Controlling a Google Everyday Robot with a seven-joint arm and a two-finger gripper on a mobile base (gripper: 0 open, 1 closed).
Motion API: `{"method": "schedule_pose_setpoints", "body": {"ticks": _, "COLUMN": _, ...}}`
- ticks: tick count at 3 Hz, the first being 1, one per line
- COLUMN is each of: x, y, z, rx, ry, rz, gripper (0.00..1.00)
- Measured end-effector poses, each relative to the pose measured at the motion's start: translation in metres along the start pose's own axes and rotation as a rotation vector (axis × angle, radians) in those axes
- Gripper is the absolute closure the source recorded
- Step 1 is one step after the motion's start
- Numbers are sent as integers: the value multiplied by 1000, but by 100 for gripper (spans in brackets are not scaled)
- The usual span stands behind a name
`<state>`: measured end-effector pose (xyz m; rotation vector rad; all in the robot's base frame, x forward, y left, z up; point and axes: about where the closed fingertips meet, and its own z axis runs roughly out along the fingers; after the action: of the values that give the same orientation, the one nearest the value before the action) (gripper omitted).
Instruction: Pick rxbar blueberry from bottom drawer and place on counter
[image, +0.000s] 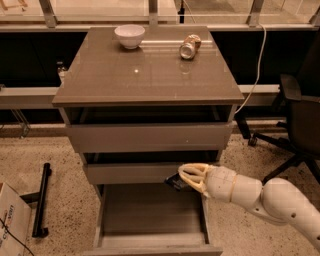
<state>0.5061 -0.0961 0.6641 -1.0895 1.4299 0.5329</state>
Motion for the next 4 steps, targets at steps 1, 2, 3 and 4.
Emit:
{"method": "schedule_pose_setpoints", "body": {"ticks": 1, "x": -51, "y": -30, "z": -4, "rx": 30, "ry": 7, "rz": -99, "gripper": 100}}
{"method": "schedule_pose_setpoints", "body": {"ticks": 2, "x": -101, "y": -62, "z": -8, "rx": 64, "ry": 8, "rz": -175, "gripper": 100}}
{"method": "schedule_pose_setpoints", "body": {"ticks": 3, "x": -154, "y": -90, "z": -13, "rx": 111, "ry": 0, "rz": -242, "gripper": 100}}
{"method": "schedule_pose_setpoints", "body": {"ticks": 4, "x": -209, "y": -115, "z": -18, "rx": 169, "ry": -12, "rz": -302, "gripper": 100}}
